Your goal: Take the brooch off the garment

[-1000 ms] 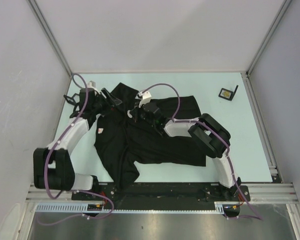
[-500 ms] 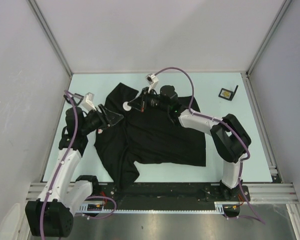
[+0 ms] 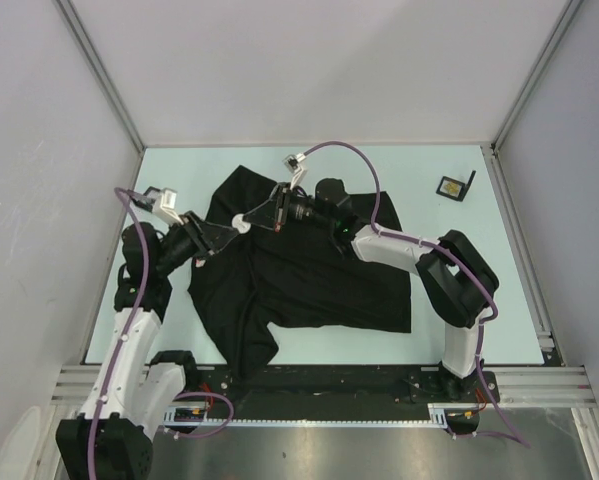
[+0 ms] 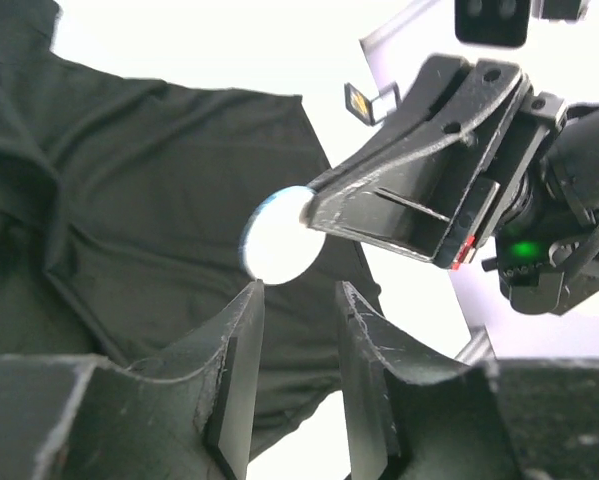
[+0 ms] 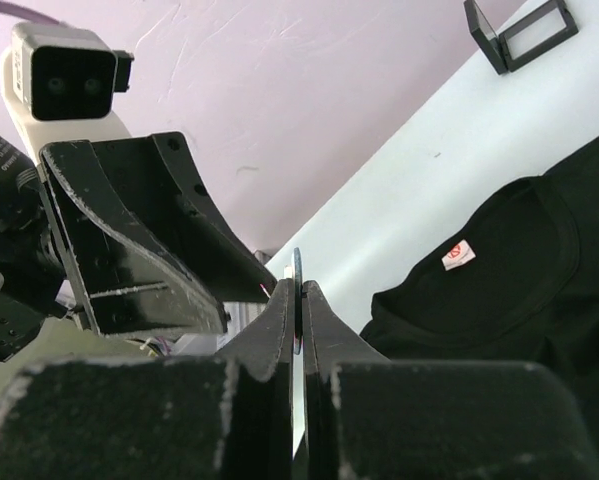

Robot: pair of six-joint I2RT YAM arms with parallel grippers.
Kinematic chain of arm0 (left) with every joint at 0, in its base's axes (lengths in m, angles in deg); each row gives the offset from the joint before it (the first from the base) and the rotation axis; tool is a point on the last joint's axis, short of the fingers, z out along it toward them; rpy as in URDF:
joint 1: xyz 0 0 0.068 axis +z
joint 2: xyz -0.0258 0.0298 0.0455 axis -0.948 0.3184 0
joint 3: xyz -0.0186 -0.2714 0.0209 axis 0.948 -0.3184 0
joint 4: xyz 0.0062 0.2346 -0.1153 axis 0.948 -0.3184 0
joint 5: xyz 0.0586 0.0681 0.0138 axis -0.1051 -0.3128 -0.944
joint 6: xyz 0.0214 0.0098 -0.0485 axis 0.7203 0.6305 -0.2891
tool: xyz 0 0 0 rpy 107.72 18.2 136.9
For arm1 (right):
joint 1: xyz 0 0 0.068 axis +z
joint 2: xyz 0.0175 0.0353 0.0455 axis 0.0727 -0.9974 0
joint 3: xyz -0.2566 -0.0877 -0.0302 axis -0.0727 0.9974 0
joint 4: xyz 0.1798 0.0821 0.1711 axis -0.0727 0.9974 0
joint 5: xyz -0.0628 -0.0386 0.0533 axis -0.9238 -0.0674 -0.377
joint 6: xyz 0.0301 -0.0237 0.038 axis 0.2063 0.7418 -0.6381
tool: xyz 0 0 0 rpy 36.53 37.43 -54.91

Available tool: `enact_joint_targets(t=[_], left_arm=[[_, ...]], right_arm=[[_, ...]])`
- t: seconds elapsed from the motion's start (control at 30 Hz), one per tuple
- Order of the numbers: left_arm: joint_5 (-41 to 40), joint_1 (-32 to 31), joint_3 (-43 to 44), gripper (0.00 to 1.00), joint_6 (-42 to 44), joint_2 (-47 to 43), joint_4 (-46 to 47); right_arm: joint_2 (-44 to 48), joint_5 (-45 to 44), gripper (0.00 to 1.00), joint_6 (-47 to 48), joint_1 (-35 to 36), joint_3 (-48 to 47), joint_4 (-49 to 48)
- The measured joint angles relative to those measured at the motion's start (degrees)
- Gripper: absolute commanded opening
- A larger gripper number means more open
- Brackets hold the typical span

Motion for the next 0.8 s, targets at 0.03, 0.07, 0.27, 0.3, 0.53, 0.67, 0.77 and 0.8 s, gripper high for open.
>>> enact_joint_targets(t=[0.03, 0.07, 0.27, 0.3, 0.53, 0.67, 0.77, 0.8], left_arm=[[-0.11, 0.68, -0.2, 0.45, -0.11, -0.68, -0.17], [-0.33, 1.53, -0.48, 0.52, -0.44, -1.55, -0.42], [0.0, 5.77, -3.78, 0.51, -3.43, -4.9, 0.5], [0.55, 6.08, -4.42, 0.5, -4.09, -4.68, 1.4], [6.73, 6.62, -9.31, 0.53, -9.64, -1.95, 11.69], [8.35, 6.64, -9.66, 0.47, -11.5, -2.1, 16.33], [8.96, 6.64, -9.86, 0.41, -12.79, -2.36, 19.12], [9.01, 6.69, -9.94, 0.39, -13.18, -2.43, 19.91]], right_arm=[[0.0, 0.13, 0.0, -0.22, 0.0, 0.07, -0.13], [0.0, 0.24, 0.0, -0.5, -0.02, 0.09, -0.33], [0.0, 1.25, 0.0, -2.6, -0.22, 0.15, -2.64], [0.0, 1.51, 0.0, -2.93, -0.2, 0.15, -3.13], [-0.02, 2.6, 0.0, -5.29, -0.17, 0.15, -6.1], [-0.07, 2.99, 0.0, -5.99, -0.11, 0.15, -7.04], [-0.09, 3.06, 0.0, -6.56, -0.04, 0.15, -7.45], [-0.09, 3.17, 0.0, -6.64, -0.04, 0.15, -7.63]])
